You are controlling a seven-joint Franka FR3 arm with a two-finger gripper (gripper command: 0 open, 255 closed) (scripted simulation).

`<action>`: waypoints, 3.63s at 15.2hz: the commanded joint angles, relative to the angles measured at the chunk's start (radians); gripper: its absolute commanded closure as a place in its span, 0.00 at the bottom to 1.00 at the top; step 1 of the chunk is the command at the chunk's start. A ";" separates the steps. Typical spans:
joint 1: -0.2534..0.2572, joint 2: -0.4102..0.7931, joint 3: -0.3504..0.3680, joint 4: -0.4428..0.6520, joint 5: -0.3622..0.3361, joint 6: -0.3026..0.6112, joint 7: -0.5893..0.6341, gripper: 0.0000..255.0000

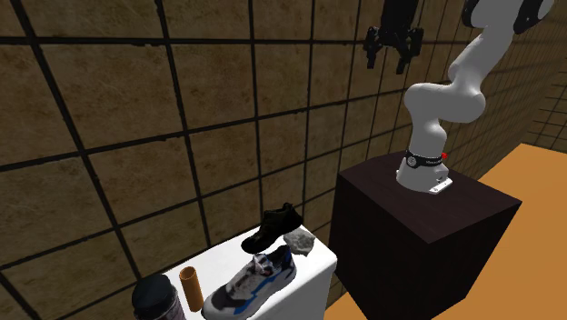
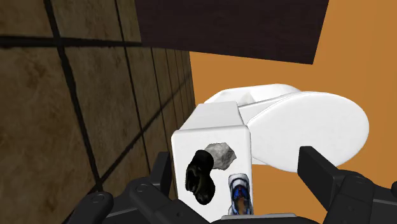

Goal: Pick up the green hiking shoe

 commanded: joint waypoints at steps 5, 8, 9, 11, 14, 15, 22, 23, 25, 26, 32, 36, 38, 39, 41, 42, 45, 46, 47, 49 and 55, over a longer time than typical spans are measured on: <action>-0.008 0.058 -0.017 -0.080 0.007 0.155 0.001 0.00; -0.013 0.118 -0.029 -0.125 0.014 0.274 0.001 0.00; -0.015 0.141 -0.033 -0.138 0.017 0.313 0.000 0.00; -0.018 0.192 -0.041 -0.157 0.022 0.393 -0.002 0.00; -0.021 0.280 -0.053 -0.175 0.033 0.510 -0.007 0.00; -0.021 0.312 -0.057 -0.177 0.037 0.549 -0.009 0.00; -0.018 0.563 -0.086 -0.150 0.085 0.801 -0.038 0.00; -0.017 0.601 -0.089 -0.140 0.096 0.833 -0.045 0.00; -0.014 0.680 -0.096 -0.115 0.120 0.894 -0.062 0.00; -0.013 0.720 -0.098 -0.100 0.134 0.922 -0.072 0.00; -0.021 0.961 -0.094 0.022 0.239 1.061 -0.145 0.00; -0.043 1.121 -0.072 0.131 0.307 1.123 -0.193 0.00; -0.057 1.201 -0.058 0.194 0.334 1.146 -0.212 0.00; -0.064 1.237 -0.051 0.225 0.344 1.155 -0.219 0.00; -0.069 1.260 -0.044 0.228 0.350 1.175 -0.227 0.00; -0.071 1.271 -0.041 0.230 0.353 1.185 -0.231 0.00; -0.079 1.307 -0.030 0.236 0.361 1.214 -0.242 0.00; -0.082 1.319 -0.027 0.239 0.364 1.223 -0.246 0.00; -0.083 1.326 -0.025 0.240 0.365 1.229 -0.248 0.00; -0.084 1.326 -0.024 0.240 0.364 1.229 -0.247 0.00; -0.080 1.319 -0.025 0.233 0.364 1.229 -0.243 1.00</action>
